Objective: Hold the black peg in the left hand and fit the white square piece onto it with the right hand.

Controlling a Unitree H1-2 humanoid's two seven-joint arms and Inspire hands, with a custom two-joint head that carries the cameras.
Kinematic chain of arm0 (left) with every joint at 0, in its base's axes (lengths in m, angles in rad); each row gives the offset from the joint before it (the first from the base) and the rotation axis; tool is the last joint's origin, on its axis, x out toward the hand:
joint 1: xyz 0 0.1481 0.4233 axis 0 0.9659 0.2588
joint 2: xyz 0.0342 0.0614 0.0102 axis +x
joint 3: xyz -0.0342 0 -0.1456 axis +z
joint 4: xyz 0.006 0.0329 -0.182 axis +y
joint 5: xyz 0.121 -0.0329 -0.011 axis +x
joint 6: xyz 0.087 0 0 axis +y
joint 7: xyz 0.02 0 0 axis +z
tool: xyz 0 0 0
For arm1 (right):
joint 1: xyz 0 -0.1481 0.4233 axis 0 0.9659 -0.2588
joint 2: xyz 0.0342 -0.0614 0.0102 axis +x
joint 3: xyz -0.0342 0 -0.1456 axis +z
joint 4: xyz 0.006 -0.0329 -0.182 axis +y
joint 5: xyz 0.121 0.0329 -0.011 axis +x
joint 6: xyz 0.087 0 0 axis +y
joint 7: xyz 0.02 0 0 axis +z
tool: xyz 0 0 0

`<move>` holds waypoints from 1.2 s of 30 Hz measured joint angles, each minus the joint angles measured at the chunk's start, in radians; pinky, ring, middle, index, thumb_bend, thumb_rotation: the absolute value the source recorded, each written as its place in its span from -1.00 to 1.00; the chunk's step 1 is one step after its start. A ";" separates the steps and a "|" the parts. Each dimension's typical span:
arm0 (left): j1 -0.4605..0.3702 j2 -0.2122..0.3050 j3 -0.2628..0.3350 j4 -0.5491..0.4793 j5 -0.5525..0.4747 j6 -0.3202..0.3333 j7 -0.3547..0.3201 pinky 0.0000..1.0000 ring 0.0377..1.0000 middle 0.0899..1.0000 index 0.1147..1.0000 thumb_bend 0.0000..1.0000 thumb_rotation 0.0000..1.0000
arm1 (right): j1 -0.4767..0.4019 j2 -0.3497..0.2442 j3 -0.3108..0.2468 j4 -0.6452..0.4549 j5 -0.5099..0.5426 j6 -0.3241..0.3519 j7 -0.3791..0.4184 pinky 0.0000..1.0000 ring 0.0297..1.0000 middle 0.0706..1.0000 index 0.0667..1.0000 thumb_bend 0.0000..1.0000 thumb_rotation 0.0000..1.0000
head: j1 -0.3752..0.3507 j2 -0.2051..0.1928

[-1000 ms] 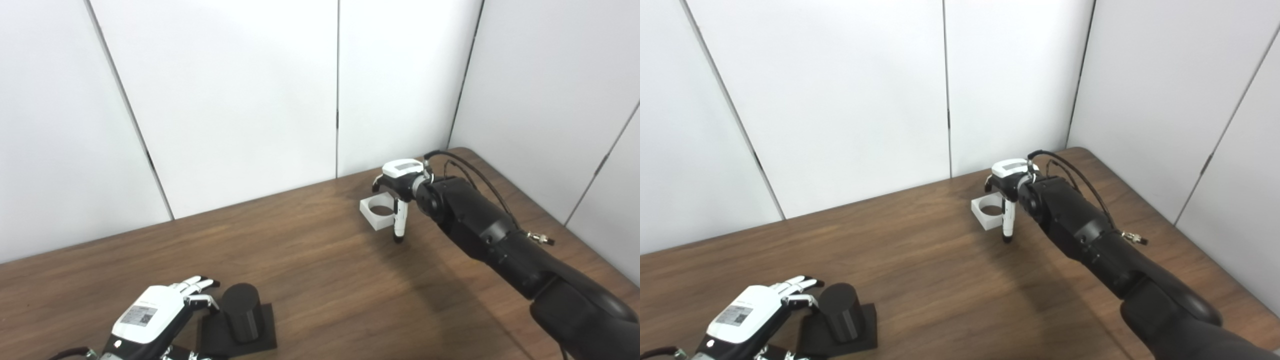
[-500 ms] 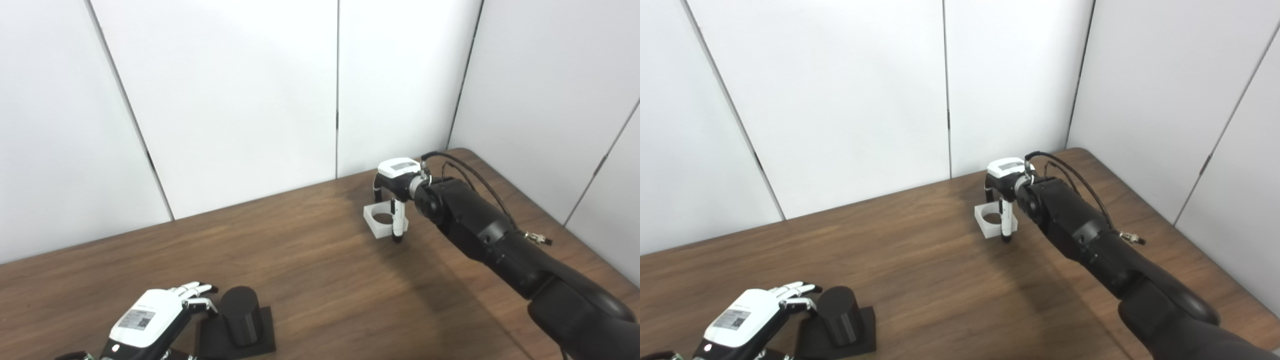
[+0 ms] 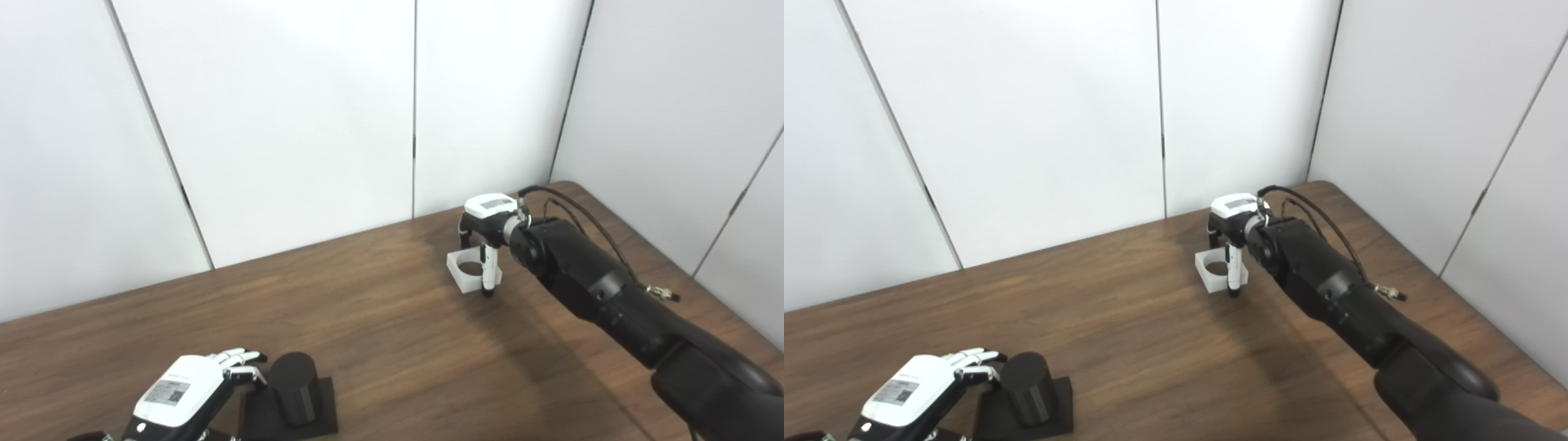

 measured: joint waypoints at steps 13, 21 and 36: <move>0.007 0.002 0.006 -0.044 0.000 0.031 -0.040 0.56 0.72 0.68 -0.16 0.05 -0.87 | 0.125 -0.004 -0.045 -0.160 0.000 -0.136 -0.230 0.90 0.75 0.65 -0.11 0.03 -0.73 | 0.189 0.081; -0.003 -0.029 0.004 -0.063 0.001 0.092 -0.101 0.70 0.81 0.72 -0.16 0.05 -0.86 | 0.126 -0.018 -0.083 -0.285 0.018 -0.155 -0.181 0.76 0.71 0.61 -0.11 0.04 -0.73 | 0.379 0.143; -0.032 -0.061 -0.007 -0.044 0.040 0.122 -0.106 0.68 0.83 0.74 -0.16 0.04 -0.85 | 0.133 -0.036 -0.104 -0.463 0.083 -0.268 -0.072 0.61 0.66 0.57 -0.11 0.04 -0.73 | 0.497 0.181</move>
